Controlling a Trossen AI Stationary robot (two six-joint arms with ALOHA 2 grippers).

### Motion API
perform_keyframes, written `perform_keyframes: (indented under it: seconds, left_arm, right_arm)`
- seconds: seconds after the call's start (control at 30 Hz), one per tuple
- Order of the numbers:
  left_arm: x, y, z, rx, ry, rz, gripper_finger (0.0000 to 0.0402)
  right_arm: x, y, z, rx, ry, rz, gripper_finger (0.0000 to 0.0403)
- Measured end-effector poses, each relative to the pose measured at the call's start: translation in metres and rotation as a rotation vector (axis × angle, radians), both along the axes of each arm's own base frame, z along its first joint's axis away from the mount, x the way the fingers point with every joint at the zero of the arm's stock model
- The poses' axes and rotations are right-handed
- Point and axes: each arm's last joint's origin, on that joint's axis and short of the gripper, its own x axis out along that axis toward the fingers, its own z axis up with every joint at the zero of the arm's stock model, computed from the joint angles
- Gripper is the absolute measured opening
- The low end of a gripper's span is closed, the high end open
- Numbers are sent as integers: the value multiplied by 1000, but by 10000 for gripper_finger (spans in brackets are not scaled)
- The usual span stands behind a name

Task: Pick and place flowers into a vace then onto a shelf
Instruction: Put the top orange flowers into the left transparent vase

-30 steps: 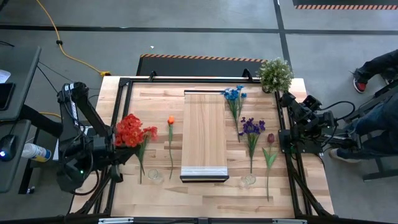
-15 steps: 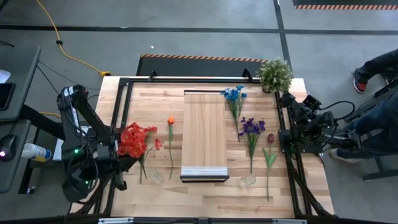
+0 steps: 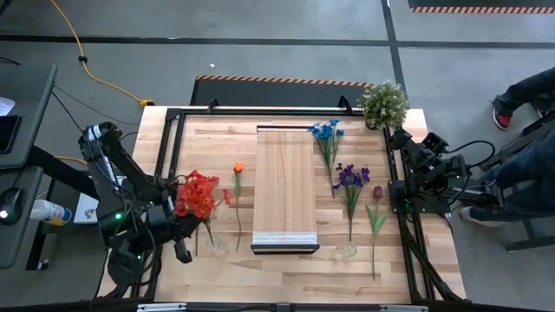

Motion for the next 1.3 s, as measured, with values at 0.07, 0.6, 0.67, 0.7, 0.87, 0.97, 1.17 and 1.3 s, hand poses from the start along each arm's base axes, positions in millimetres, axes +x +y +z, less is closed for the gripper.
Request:
perform_keyframes:
  seconds: [0.07,0.6,0.67,0.7,0.87,0.97,1.17,1.3]
  left_arm:
    - [0,0,0,-3,0,-2,40]
    - [0,0,-4,-11,45,-56,40]
    - [-1,2,-6,-5,50,-55,40]
    - [-1,3,-7,-9,48,-53,40]
    - [-1,1,-16,-3,51,-44,40]
    - [1,-2,-21,-10,44,-37,40]
    - [4,-8,-30,-15,38,-31,40]
    - [7,-13,-36,-4,56,-38,40]
  right_arm:
    - [0,0,0,-2,0,2,268]
    - [0,1,0,-30,5,26,268]
    - [0,1,0,-30,4,26,268]
    - [0,1,0,-30,4,25,267]
    - [0,1,0,-31,5,24,268]
    - [0,1,0,-30,5,22,268]
    - [0,1,0,-27,5,18,267]
    - [0,1,0,-27,6,18,267]
